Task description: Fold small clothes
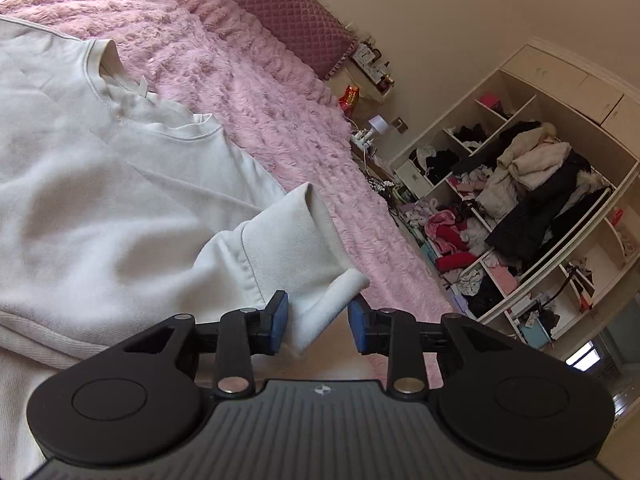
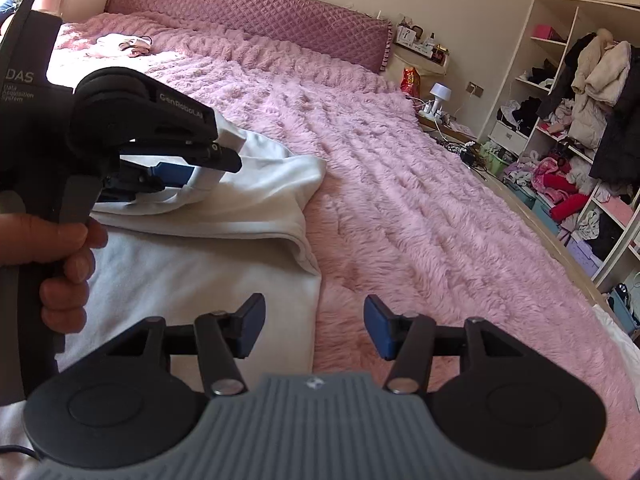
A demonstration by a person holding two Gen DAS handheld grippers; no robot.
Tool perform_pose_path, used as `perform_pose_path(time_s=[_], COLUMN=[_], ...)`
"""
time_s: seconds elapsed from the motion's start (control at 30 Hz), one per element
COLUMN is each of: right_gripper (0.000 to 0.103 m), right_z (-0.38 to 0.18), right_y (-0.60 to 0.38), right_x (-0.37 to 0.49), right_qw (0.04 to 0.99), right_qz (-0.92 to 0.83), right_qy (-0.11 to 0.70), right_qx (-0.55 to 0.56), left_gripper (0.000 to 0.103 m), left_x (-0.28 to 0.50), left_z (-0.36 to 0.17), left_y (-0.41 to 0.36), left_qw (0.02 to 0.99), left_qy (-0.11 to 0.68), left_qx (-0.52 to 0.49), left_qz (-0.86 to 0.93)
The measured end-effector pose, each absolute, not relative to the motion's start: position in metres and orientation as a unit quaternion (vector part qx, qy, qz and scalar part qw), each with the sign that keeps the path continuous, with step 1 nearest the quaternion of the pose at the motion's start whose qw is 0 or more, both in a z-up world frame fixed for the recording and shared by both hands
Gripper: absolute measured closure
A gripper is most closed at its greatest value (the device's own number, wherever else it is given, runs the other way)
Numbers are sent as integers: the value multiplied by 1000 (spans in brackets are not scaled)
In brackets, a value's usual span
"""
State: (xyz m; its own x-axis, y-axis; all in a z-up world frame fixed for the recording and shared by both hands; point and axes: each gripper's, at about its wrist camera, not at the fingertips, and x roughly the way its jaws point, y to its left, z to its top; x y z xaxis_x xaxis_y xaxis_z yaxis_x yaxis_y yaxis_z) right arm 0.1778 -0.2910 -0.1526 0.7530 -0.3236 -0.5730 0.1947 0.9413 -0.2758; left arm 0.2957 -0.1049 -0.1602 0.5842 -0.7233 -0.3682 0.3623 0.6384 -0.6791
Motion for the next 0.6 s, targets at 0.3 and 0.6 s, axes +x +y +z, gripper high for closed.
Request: perform_pose_path(time_s=[0.3,0.6], right_gripper=[51,48], right_z=[-125,-134], right_y=[-305,-330], right_x=[206,294], right_qw=[957,951], right_qz=[-113,-43], right_qy=[268,282], right_qx=[-20,119], left_gripper=[40,41], left_x=[252,256], left_z=[-86,-104], left_y=[-13,116], left_qw=[893,951], left_qy=[256,286], left_qx=[-174,38], left_qz=[-326,-108])
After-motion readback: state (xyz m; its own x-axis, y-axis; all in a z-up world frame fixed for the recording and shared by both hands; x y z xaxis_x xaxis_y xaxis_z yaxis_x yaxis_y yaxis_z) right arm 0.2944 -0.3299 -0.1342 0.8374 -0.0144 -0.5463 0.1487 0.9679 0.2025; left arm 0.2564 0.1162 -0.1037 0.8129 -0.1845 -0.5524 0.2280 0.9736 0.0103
